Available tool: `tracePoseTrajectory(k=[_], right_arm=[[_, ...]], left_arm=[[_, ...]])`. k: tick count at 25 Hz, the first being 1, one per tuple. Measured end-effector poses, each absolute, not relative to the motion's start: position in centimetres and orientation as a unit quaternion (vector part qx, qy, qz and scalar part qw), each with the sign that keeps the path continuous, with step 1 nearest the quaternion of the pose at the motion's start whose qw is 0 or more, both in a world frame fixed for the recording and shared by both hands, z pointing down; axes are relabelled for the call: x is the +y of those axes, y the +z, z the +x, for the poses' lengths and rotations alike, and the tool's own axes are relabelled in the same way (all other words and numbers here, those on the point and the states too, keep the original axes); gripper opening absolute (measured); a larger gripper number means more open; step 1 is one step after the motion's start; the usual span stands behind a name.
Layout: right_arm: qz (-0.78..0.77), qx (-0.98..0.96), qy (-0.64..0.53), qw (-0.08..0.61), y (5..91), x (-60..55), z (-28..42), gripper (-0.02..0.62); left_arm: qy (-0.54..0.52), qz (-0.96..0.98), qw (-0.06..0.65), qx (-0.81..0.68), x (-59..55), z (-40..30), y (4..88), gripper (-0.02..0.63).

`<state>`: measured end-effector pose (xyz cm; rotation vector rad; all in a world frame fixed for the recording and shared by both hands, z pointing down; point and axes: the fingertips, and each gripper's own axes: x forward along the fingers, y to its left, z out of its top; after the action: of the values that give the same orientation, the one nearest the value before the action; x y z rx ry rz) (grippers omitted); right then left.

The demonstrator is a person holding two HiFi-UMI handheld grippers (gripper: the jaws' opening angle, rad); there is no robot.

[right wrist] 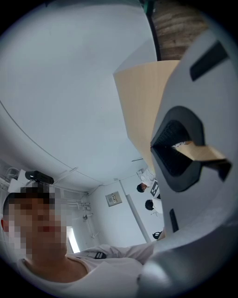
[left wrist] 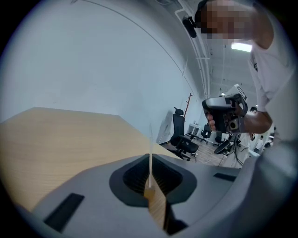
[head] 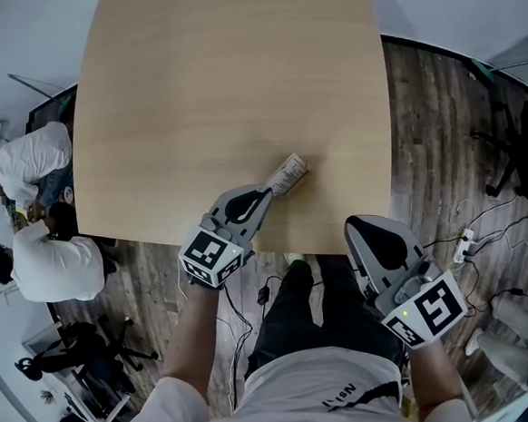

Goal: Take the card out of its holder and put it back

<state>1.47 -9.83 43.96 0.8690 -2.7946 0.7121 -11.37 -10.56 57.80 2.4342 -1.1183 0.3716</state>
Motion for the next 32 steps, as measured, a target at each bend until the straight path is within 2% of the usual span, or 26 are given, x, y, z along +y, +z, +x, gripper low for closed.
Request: tracePoseTrajectory(k=[14,32], right_arm=[[0.282,-0.929,0.231,0.066,43.8,-9.8,1.0,0.012],[0.281,-0.946,0.150,0.060,36.6,-9.1,-2.7,0.012]], left_arm=[[0.114,0.867,0.209,-0.438,-10.5,-12.2,56.1,0.028],[0.014,0.875,0.172,-0.452,-8.6,-8.6,40.5,0.025]])
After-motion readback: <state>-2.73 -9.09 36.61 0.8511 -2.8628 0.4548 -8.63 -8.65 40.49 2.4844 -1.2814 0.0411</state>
